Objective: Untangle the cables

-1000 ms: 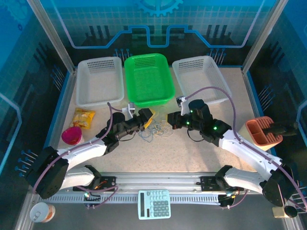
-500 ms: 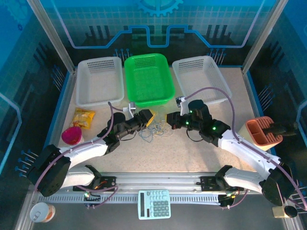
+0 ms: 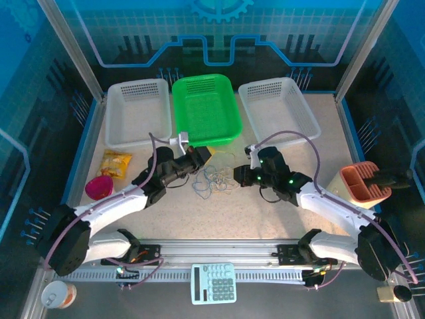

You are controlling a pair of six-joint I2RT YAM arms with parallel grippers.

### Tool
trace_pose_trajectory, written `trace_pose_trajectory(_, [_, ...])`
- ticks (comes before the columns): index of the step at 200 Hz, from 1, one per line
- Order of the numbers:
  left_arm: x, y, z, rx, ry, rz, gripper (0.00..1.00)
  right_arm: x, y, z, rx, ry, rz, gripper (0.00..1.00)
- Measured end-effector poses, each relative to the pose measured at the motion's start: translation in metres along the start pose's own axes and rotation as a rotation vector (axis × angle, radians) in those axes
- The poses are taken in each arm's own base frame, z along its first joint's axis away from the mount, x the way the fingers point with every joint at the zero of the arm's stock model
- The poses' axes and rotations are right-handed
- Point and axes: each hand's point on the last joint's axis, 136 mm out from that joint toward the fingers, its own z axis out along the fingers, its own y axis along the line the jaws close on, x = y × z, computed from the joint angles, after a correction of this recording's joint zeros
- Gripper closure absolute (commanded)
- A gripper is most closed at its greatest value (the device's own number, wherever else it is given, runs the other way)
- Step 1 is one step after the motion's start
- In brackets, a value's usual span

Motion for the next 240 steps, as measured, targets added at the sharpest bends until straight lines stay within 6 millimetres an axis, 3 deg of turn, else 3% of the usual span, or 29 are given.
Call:
trace_pose_trajectory(25, [-0.015, -0.045, -0.001, 0.039, -0.008, 0.092, 1.00, 0.006, -0.010, 0.003, 0.025, 0.010, 0.007, 0.40])
trace_pose_trajectory(52, [-0.022, -0.075, -0.004, 0.055, 0.002, 0.169, 1.00, 0.005, -0.013, 0.001, 0.036, 0.008, -0.003, 0.36])
trace_pose_trajectory(79, [-0.021, -0.082, -0.006, 0.029, 0.034, 0.213, 1.00, 0.003, -0.010, -0.013, 0.040, -0.006, -0.037, 0.29])
trace_pose_trajectory(106, [-0.018, -0.084, -0.008, 0.008, 0.064, 0.243, 1.00, -0.013, 0.005, -0.035, 0.022, -0.053, -0.086, 0.19])
trace_pose_trajectory(178, [-0.008, -0.091, -0.015, -0.030, 0.155, 0.315, 1.00, -0.099, 0.082, -0.097, -0.082, -0.222, -0.275, 0.15])
trace_pose_trajectory(204, [-0.008, -0.110, -0.020, -0.012, 0.186, 0.368, 1.00, -0.116, 0.097, -0.104, -0.091, -0.243, -0.351, 0.16])
trace_pose_trajectory(240, [-0.007, -0.122, -0.024, -0.003, 0.218, 0.420, 1.00, -0.118, 0.105, -0.100, -0.110, -0.211, -0.413, 0.19])
